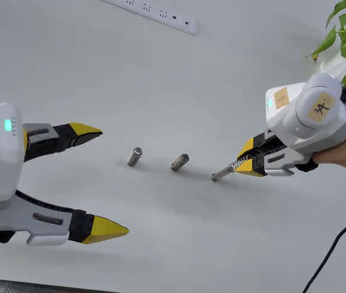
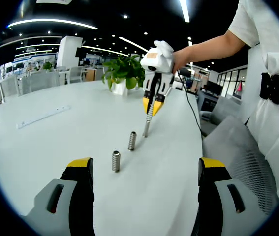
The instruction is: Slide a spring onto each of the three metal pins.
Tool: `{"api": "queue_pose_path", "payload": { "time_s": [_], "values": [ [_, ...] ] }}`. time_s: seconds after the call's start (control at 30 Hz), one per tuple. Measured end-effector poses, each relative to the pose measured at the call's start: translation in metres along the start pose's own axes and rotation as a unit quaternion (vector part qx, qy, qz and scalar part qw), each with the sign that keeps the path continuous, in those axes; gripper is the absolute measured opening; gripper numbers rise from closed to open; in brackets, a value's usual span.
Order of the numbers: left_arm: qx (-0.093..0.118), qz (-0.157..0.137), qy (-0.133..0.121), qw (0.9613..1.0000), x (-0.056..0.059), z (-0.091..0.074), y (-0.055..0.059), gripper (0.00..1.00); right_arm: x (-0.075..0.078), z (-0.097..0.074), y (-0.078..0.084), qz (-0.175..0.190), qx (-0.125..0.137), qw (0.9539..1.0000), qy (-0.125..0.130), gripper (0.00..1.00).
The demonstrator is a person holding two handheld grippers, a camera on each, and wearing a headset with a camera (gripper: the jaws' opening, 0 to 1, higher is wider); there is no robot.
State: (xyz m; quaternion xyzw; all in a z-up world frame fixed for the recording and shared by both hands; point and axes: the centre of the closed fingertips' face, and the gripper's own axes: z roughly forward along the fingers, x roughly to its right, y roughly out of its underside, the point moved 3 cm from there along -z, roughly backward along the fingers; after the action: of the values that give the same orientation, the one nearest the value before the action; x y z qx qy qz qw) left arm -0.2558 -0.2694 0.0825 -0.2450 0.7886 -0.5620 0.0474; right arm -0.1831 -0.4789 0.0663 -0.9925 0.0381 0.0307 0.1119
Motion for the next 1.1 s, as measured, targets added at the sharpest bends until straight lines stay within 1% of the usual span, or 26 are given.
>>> {"api": "queue_pose_path", "payload": {
  "time_s": [0.17, 0.6, 0.7, 0.87, 1.1],
  "values": [
    [0.0, -0.001, 0.002, 1.0, 0.001, 0.001, 0.0, 0.87, -0.001, 0.001, -0.001, -0.002, -0.002, 1.0, -0.002, 0.07],
    [0.002, -0.006, 0.004, 1.0, 0.001, 0.001, 0.001, 0.86, 0.002, 0.006, -0.001, -0.006, -0.006, 0.9999, -0.005, 0.07],
    [0.003, -0.007, 0.004, 1.0, 0.001, 0.002, 0.001, 0.85, 0.001, 0.007, -0.002, -0.006, -0.007, 0.9999, -0.007, 0.07],
    [0.003, -0.01, 0.004, 0.9999, 0.002, 0.002, 0.002, 0.85, 0.001, 0.011, 0.0, -0.016, -0.015, 0.9997, -0.005, 0.08],
    [0.004, -0.011, 0.005, 0.9999, 0.002, 0.003, 0.003, 0.84, 0.001, 0.015, 0.001, -0.018, -0.016, 0.9997, -0.006, 0.08]
  ]
}}
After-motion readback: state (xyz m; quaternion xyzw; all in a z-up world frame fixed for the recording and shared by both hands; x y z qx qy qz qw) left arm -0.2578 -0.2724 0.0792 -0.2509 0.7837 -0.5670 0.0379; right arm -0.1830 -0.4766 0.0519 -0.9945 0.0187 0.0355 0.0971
